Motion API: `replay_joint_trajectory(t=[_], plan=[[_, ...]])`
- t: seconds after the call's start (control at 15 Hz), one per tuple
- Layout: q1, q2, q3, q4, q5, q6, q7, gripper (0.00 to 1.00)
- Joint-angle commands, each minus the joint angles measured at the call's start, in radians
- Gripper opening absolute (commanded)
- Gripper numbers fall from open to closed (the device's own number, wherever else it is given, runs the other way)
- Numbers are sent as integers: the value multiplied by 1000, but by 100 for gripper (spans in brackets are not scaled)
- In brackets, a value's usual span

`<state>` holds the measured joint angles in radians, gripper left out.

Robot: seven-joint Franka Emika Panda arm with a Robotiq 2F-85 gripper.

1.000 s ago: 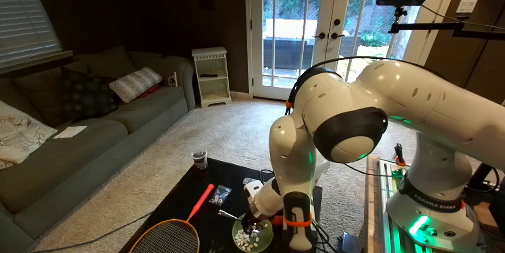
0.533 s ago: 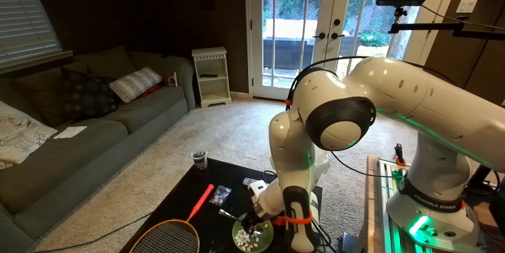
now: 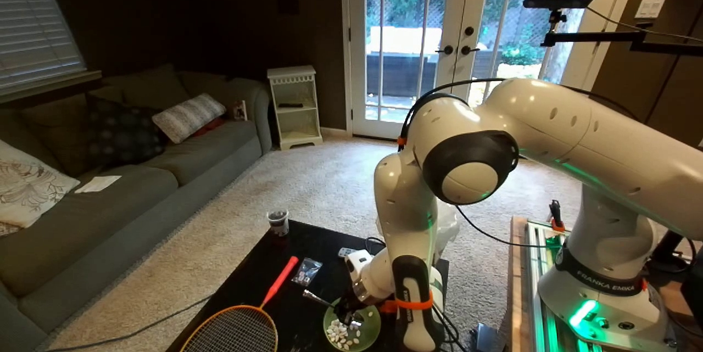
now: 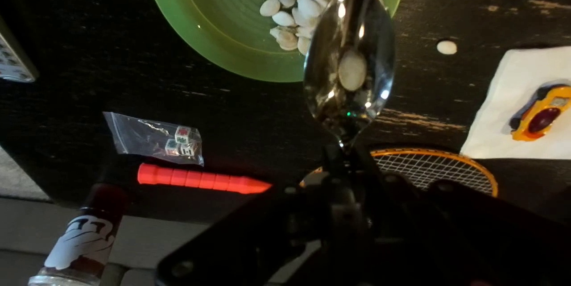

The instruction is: Pick up some grains from the green bowl, place them on the spoon, empty the spoon into the green bowl then place the spoon to the right of the green bowl

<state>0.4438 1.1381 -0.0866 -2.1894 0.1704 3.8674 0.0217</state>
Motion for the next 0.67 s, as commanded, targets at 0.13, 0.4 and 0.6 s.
replay_joint_trajectory(t=[0.13, 0.4, 0.6], plan=[[-87, 25, 58, 24, -20, 131, -67, 2], [-106, 40, 62, 32, -32, 219, -108, 2], [-117, 53, 65, 37, -37, 294, -128, 2]])
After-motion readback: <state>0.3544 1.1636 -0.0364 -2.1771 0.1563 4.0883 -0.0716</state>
